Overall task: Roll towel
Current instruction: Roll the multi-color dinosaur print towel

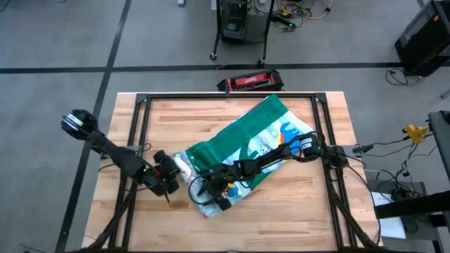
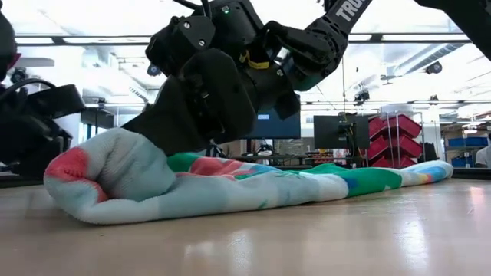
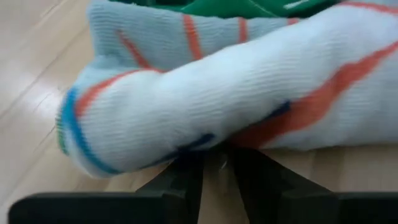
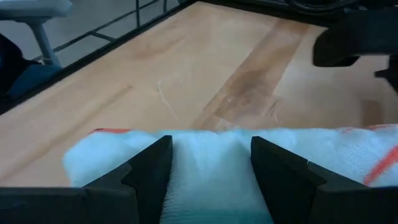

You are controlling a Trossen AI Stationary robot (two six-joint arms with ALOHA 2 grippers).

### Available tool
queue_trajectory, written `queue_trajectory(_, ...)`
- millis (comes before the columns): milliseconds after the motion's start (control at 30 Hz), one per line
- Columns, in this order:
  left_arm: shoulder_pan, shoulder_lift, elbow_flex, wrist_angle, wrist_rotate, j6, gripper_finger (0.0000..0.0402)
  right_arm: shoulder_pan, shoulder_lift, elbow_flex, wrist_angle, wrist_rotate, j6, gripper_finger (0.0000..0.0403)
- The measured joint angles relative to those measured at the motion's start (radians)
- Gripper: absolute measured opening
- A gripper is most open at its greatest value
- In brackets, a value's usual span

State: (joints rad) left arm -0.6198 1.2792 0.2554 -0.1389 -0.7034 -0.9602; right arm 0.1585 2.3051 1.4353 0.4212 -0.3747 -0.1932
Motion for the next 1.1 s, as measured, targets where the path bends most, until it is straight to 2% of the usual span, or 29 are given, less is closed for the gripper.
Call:
queue_trajectory(133, 0.001, 0.037, 0.027, 0.003, -0.021, 0.021, 0.0111, 0.001, 0.000, 0.000, -0.001, 0.009, 0.005, 0.0204)
queue_trajectory(367, 0.020, 0.030, 0.093, -0.001, -0.096, 0.165, 0.0138, 0.003, -0.013, 0.000, -0.023, 0.015, 0.010, 0.0204)
queue_trajectory(600, 0.031, 0.045, 0.094, 0.000, -0.097, 0.156, 0.0130, 0.001, -0.081, 0.000, -0.079, 0.020, -0.012, 0.0204)
queue_trajectory(800, 0.031, 0.062, 0.094, 0.006, -0.097, 0.130, 0.0120, -0.046, -0.101, 0.000, -0.079, 0.091, -0.094, 0.0204)
queue_trajectory(967, 0.031, 0.062, 0.094, 0.005, -0.092, 0.113, 0.0123, -0.116, -0.096, 0.003, -0.074, 0.087, -0.087, 0.0204)
queue_trajectory(1100, 0.031, 0.062, 0.094, 0.005, -0.086, 0.097, 0.0128, -0.139, -0.061, 0.005, -0.072, 0.037, -0.077, 0.0204)
